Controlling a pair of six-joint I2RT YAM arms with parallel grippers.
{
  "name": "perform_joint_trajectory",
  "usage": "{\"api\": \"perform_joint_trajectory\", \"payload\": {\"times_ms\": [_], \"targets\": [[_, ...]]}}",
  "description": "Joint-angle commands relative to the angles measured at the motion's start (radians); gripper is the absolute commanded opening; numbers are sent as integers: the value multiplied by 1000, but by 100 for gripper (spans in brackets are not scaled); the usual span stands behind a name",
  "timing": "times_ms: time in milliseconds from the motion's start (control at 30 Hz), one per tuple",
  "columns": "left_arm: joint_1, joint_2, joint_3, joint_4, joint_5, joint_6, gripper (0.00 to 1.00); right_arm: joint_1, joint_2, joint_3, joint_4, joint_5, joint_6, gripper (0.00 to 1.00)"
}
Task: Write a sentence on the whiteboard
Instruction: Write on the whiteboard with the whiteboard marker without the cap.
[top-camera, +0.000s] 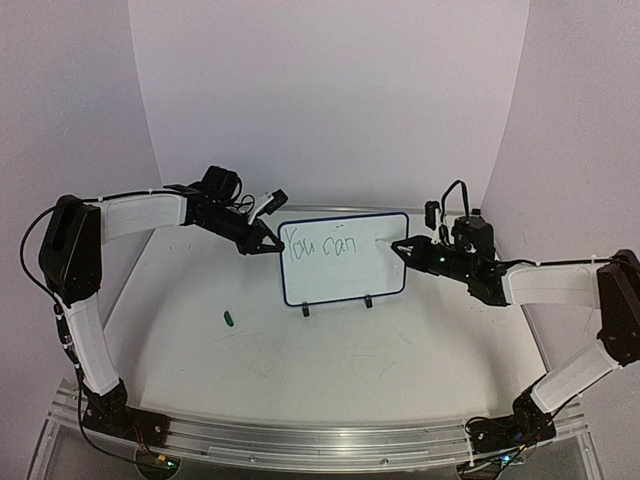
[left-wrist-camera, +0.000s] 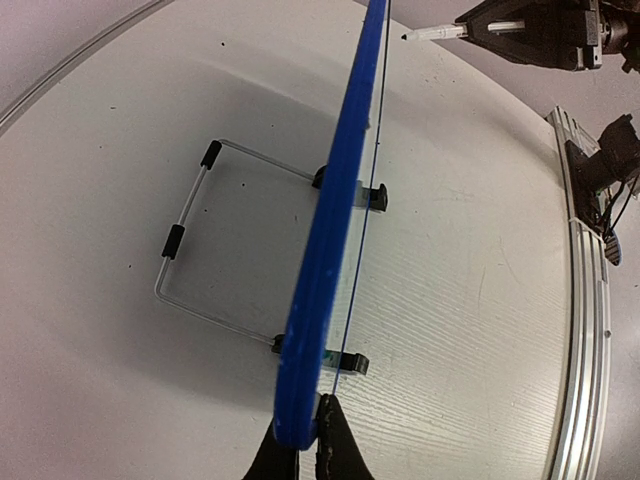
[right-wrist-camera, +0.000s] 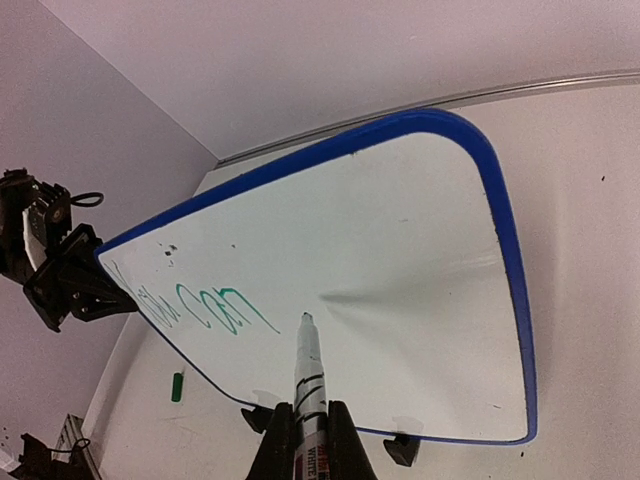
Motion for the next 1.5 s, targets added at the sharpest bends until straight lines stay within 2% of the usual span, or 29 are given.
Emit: {"api": "perform_joint_trajectory", "payload": {"times_ms": [0,967,1467], "targets": [[12,-19,-12,-13,-136,54,0,-16,16,3,83,-65,23,0],[12,-13,-11,-12,-137,54,0,-36,106,73,109,-87,23,0],[12,-10,-11,-13,-136,54,0,-35,103,18,86,-51,24,0]]}}
